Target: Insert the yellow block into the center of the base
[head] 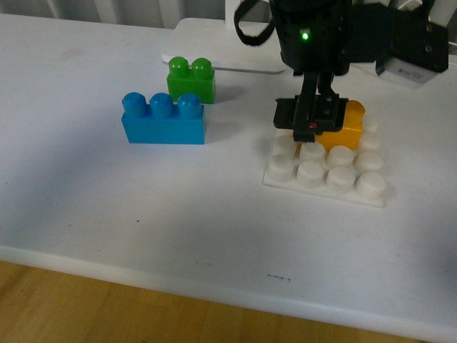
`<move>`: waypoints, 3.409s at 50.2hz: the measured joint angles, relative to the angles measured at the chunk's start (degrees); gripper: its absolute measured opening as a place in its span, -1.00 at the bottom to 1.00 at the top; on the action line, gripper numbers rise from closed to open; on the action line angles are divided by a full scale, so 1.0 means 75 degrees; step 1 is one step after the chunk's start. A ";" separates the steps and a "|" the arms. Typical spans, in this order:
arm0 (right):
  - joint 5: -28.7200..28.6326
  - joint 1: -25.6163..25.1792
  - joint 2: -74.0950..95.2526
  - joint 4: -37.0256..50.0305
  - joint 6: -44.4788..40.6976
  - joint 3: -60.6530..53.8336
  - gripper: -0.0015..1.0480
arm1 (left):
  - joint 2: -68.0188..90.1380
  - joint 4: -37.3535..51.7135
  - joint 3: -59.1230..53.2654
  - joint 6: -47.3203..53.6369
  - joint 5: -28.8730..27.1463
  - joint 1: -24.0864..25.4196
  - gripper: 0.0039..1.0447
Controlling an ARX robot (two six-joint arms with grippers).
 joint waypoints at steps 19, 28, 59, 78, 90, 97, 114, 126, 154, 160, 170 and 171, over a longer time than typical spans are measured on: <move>-0.0003 -0.0003 0.0000 0.0000 0.0000 0.0000 0.82 | -0.3593 0.3346 -0.3488 0.0178 -0.0539 0.0026 0.88; -0.0003 -0.0003 0.0000 0.0000 0.0000 0.0000 0.82 | -0.6059 0.6015 -0.6612 -0.0629 -0.1341 0.0119 0.88; -0.0003 0.0000 0.0000 0.0000 0.0000 0.0000 0.82 | -1.1048 0.7752 -1.1334 -0.6822 -0.3383 0.1571 0.84; -0.0003 0.0000 0.0000 0.0000 0.0000 0.0000 0.82 | -1.2677 0.7694 -1.2823 -0.9393 -0.2378 0.3066 -0.50; -0.0006 0.0000 0.0000 0.0000 0.0000 0.0000 0.82 | -1.3682 0.7242 -1.3379 -0.9500 -0.1658 0.3821 -0.93; -0.0003 -0.0003 0.0000 0.0000 0.0000 0.0000 0.82 | -1.4254 0.6883 -1.3586 -0.9524 -0.0694 0.4666 -0.93; -0.0003 0.0000 0.0000 0.0000 0.0000 0.0000 0.82 | -1.5110 0.6499 -1.3956 -0.9550 -0.0656 0.4843 -0.93; 0.0000 0.0000 0.0000 0.0000 0.0000 0.0000 0.82 | -1.5591 0.6056 -1.3956 -0.9550 -0.0647 0.4843 -0.93; -0.0003 0.0000 0.0000 -0.0003 0.0000 0.0000 0.82 | -1.7168 0.4430 -1.3953 -0.9556 -0.0644 0.4843 -0.32; -0.0003 0.0000 0.0000 -0.0003 0.0000 0.0000 0.82 | -1.7168 0.4430 -1.3953 -0.9556 -0.0644 0.4843 0.07; -0.0003 0.0000 0.0000 -0.0003 0.0000 0.0000 0.82 | -1.7171 0.4430 -1.3953 -0.9556 -0.0644 0.4843 0.89; -0.0003 0.0000 0.0000 -0.0003 0.0000 0.0000 0.82 | -1.7171 0.4430 -1.3953 -0.9550 -0.0644 0.4843 0.92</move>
